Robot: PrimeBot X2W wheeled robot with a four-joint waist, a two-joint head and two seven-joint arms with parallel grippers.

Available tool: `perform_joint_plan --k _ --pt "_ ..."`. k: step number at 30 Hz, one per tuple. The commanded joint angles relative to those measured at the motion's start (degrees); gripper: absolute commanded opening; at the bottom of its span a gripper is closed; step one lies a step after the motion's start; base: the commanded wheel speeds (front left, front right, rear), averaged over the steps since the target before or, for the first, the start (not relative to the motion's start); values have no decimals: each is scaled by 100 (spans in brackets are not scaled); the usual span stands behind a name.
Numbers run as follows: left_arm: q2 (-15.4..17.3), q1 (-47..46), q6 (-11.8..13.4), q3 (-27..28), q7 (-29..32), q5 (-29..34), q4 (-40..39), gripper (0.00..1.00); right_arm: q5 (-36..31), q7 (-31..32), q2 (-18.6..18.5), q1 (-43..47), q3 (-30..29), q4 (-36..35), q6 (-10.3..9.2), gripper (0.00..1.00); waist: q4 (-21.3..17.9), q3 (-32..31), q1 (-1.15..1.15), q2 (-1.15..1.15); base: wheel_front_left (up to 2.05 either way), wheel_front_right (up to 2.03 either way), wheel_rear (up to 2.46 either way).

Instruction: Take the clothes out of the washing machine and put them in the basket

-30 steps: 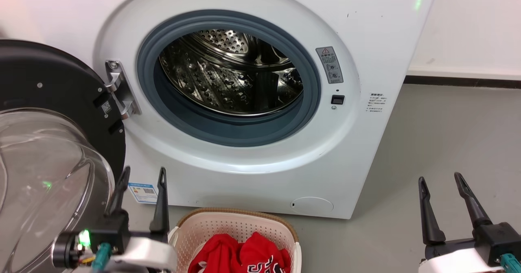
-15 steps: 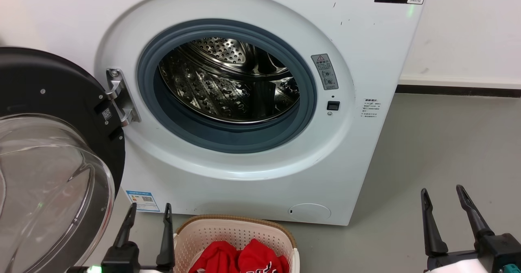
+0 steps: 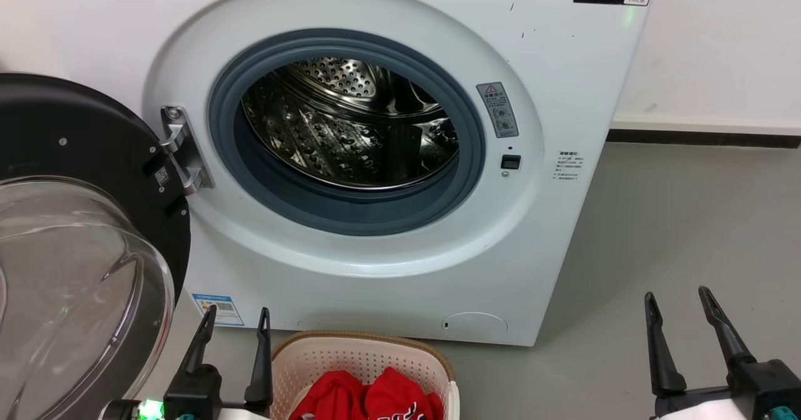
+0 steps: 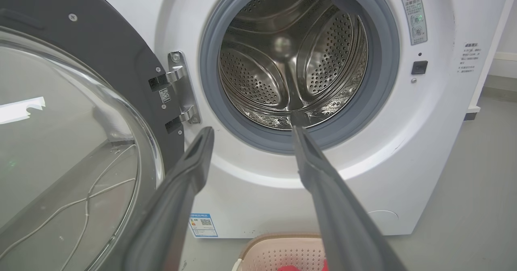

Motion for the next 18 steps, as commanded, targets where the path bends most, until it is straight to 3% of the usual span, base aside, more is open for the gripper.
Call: perform_joint_plan --k 1,15,16,18 --pt "6 -32 -12 12 -15 52 10 100 -12 -11 4 16 5 12 -6 100 -9 6 0 0 0 0 0" --pt "-19 -100 64 -2 -15 97 -55 100 -34 -11 4 26 -24 33 -6 100 -19 27 0 0 0 0 0" --pt "-22 -35 55 -11 0 97 -29 0 -8 0 1 2 -23 44 1 0 -20 28 0 0 0 0 0" --pt "-35 25 52 -28 5 96 81 0 -5 8 5 11 -19 159 1 0 -21 29 1 0 0 0 0"
